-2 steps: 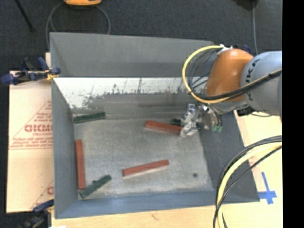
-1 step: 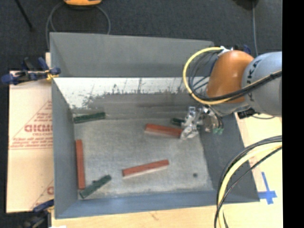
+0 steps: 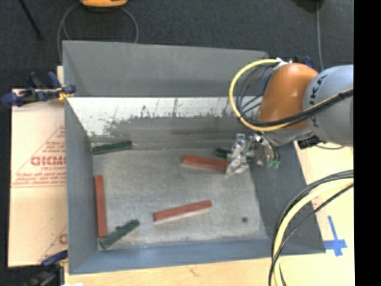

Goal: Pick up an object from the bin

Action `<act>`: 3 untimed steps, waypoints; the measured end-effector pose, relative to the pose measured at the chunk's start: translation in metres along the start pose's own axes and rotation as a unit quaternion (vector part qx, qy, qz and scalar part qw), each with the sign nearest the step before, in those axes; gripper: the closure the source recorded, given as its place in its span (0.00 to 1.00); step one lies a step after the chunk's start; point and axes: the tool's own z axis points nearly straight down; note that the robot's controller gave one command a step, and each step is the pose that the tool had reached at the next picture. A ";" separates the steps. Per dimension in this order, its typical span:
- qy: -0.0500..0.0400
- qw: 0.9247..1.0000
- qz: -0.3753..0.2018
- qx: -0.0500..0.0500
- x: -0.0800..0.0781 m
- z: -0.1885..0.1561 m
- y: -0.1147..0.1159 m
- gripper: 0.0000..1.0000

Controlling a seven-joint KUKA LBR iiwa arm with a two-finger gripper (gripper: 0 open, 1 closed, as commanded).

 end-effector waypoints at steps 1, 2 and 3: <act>0.000 1.000 0.000 0.000 0.000 0.000 0.000 1.00; 0.000 1.000 -0.001 0.000 0.000 0.000 0.000 1.00; 0.000 1.000 -0.001 0.000 0.000 0.000 0.000 1.00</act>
Offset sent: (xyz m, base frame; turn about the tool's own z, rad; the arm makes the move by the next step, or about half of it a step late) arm 0.0000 0.0000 0.0000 0.0000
